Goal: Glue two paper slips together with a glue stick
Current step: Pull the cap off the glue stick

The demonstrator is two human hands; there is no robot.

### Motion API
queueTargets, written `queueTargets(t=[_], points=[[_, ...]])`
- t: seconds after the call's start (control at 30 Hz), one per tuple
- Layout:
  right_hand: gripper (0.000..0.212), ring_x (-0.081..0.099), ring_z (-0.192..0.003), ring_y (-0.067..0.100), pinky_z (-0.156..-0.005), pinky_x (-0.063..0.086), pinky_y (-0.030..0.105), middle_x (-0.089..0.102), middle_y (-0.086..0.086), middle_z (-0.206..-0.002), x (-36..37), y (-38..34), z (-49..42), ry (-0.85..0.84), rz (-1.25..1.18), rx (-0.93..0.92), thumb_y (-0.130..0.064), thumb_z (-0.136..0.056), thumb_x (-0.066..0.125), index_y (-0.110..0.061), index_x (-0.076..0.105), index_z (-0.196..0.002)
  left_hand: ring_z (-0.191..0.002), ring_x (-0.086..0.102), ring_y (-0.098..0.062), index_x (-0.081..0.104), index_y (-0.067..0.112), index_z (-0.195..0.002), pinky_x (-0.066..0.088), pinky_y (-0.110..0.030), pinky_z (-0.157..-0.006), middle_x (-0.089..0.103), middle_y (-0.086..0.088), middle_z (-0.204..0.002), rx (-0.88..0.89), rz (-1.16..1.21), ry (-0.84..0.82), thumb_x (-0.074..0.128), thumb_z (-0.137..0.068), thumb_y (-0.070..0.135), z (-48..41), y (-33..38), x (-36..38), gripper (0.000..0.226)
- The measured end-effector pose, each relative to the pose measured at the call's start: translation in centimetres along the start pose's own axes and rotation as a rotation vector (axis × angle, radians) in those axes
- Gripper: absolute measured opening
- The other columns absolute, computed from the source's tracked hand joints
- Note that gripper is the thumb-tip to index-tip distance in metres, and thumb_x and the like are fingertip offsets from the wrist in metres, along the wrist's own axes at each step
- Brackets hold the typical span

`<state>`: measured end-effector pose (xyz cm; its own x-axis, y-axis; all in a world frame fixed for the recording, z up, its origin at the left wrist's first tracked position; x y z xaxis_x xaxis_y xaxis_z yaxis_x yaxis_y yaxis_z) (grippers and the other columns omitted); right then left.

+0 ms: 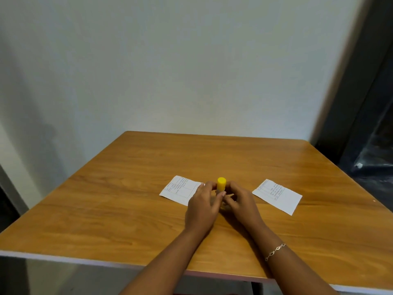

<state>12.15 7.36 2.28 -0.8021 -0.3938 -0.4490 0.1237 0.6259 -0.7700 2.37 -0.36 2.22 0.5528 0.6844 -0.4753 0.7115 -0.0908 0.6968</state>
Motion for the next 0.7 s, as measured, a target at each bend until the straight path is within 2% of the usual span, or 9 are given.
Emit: queueTargets(t=[0.07,0.17,0.23,0.3,0.4,0.5,0.57,0.7], points=[[0.023,0.064,-0.082,0.003,-0.071,0.052,0.025,0.068,-0.011,-0.087,-0.1,0.2,0.0,-0.020,0.008,-0.010,-0.011,-0.077,0.055,-0.025,0.063,-0.093,-0.078,0.063,-0.019,0.053,0.021,-0.098,0.051,-0.041,-0.066,0.068,-0.002,-0.085,-0.003,0.005,0.017,0.043,-0.079,0.052,-0.2,0.2,-0.1,0.037],[0.037,0.064,-0.086,0.008,-0.073,0.053,0.027,0.068,-0.007,-0.090,-0.5,0.4,0.1,0.006,-0.024,-0.017,0.000,-0.075,0.049,-0.024,0.065,-0.098,-0.072,0.061,-0.024,0.049,0.015,-0.094,0.047,-0.040,-0.059,0.065,-0.004,-0.081,0.002,-0.053,0.063,0.050,-0.082,0.038,-0.2,0.1,0.0,0.026],[0.025,0.063,-0.075,0.011,-0.063,0.051,0.029,0.067,-0.006,-0.082,-0.9,0.3,0.2,0.105,-0.098,0.006,-0.015,-0.083,0.046,-0.023,0.064,-0.099,-0.073,0.058,-0.025,0.047,0.015,-0.092,0.047,-0.041,-0.058,0.062,-0.005,-0.082,0.016,-0.099,0.072,0.055,-0.084,0.028,-0.3,-0.1,0.1,0.017],[0.019,0.058,-0.060,0.009,-0.054,0.045,0.025,0.063,-0.007,-0.065,-1.1,0.2,0.3,0.155,-0.151,0.021,-0.033,-0.088,0.048,-0.021,0.062,-0.091,-0.076,0.056,-0.024,0.043,0.019,-0.092,0.046,-0.041,-0.061,0.060,-0.006,-0.086,0.055,-0.129,0.047,0.057,-0.085,0.021,-0.3,-0.3,0.4,0.016],[0.014,0.051,-0.051,0.005,-0.051,0.040,0.021,0.059,-0.007,-0.054,-0.9,0.1,0.3,0.114,-0.137,0.042,-0.026,-0.088,0.056,-0.017,0.060,-0.078,-0.083,0.052,-0.025,0.045,0.021,-0.096,0.042,-0.034,-0.067,0.059,-0.008,-0.092,0.116,-0.154,-0.006,0.056,-0.085,0.017,-0.1,-0.3,1.0,0.016],[0.009,0.046,-0.052,0.007,-0.050,0.034,0.021,0.058,-0.004,-0.060,-0.8,0.0,0.1,0.096,-0.101,0.025,-0.026,-0.084,0.057,-0.023,0.057,-0.076,-0.086,0.051,-0.023,0.054,0.013,-0.099,0.035,-0.027,-0.069,0.061,-0.009,-0.094,0.103,-0.114,-0.019,0.055,-0.086,0.015,0.0,-0.3,0.9,0.013],[0.004,0.045,-0.054,0.008,-0.052,0.034,0.019,0.058,0.002,-0.064,-0.8,0.0,0.1,0.063,-0.109,0.002,-0.028,-0.082,0.054,-0.026,0.054,-0.078,-0.085,0.051,-0.021,0.055,0.013,-0.098,0.034,-0.025,-0.069,0.062,-0.007,-0.092,0.086,-0.064,-0.013,0.055,-0.085,0.016,-0.2,-0.4,0.6,0.013],[0.004,0.053,-0.066,0.022,-0.060,0.039,0.025,0.060,0.007,-0.073,-1.0,0.1,0.1,-0.017,-0.095,-0.039,-0.023,-0.083,0.052,-0.019,0.052,-0.083,-0.082,0.056,-0.020,0.057,0.017,-0.092,0.043,-0.033,-0.067,0.064,-0.003,-0.086,0.037,0.060,-0.047,0.058,-0.082,0.021,-0.4,-0.8,0.4,0.011]])
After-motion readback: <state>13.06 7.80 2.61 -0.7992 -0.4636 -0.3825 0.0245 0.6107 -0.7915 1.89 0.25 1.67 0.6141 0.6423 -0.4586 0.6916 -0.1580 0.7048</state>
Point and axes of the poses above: each hand's wrist, its own z-axis away from the middle knuckle, its own x-axis out of the palm, y = z × x, the point moved 2 cm from there along -z, towards the middle knuckle
